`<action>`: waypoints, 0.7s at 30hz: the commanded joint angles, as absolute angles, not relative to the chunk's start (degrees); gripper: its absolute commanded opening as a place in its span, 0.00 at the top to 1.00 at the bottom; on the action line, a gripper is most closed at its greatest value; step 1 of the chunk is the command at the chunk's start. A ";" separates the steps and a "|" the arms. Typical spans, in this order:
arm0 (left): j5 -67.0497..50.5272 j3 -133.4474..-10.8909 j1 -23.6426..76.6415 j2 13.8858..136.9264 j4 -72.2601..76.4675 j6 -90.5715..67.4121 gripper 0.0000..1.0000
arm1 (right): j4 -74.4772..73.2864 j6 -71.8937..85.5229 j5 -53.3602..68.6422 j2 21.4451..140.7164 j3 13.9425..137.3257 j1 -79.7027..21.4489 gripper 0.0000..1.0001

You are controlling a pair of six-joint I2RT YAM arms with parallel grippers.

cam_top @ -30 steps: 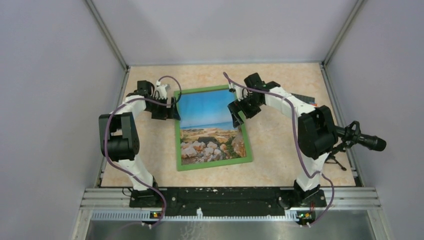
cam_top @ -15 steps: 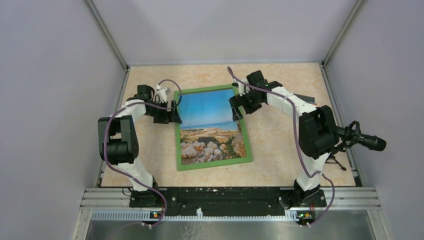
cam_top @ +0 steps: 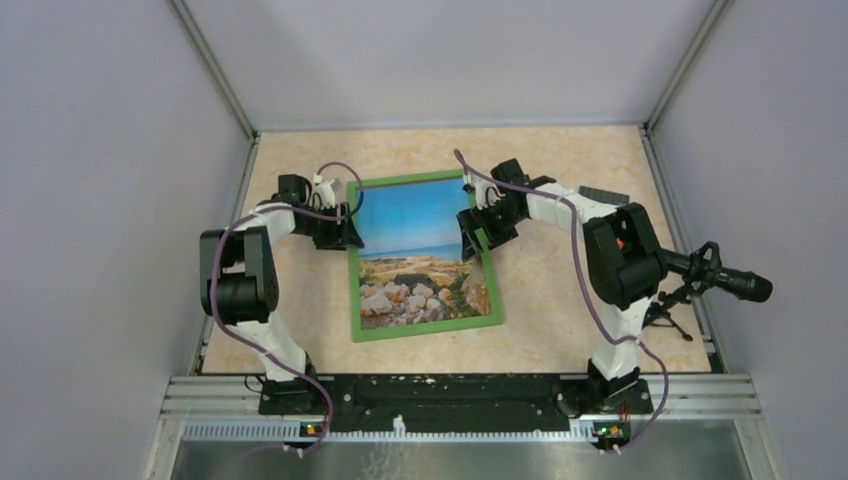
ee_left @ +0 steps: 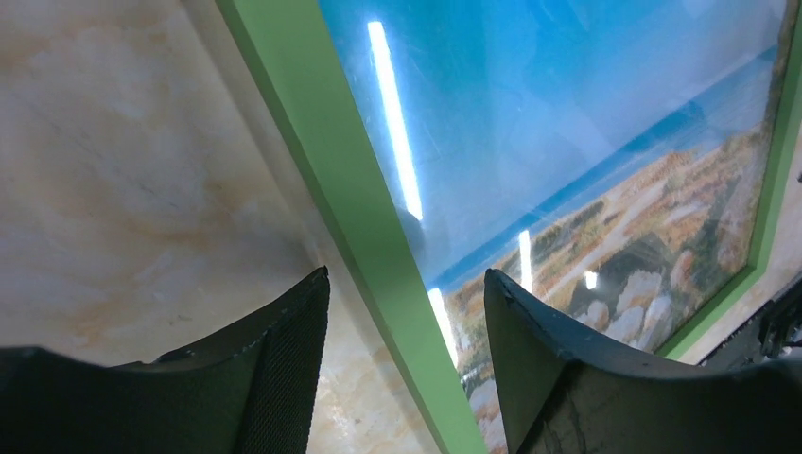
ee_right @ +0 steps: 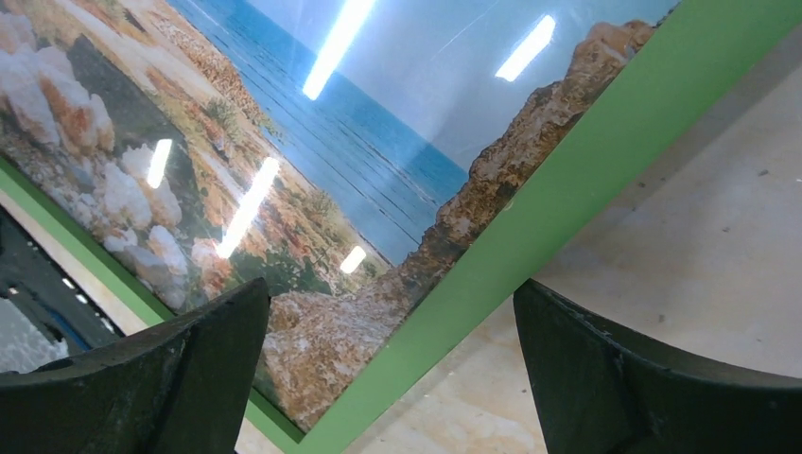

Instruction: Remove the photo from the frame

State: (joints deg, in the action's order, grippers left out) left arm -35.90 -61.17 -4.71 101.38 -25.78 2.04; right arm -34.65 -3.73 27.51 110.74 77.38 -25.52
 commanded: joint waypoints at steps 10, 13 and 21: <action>-34.67 -73.97 -4.97 104.21 -27.03 8.29 0.27 | -32.49 1.46 33.28 112.95 83.39 -28.03 0.01; -38.03 -71.93 -4.04 95.85 -28.37 16.75 0.22 | -31.21 3.48 32.58 108.40 83.43 -27.69 0.01; -35.89 -54.23 9.94 73.39 -39.09 47.14 0.18 | -31.39 10.52 21.52 98.90 83.46 -27.68 0.01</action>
State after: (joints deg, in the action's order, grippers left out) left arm -36.14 -62.89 2.66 82.24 -31.70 28.73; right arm -33.12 6.00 28.01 106.43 80.79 -27.20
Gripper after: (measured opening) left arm 0.820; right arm 0.987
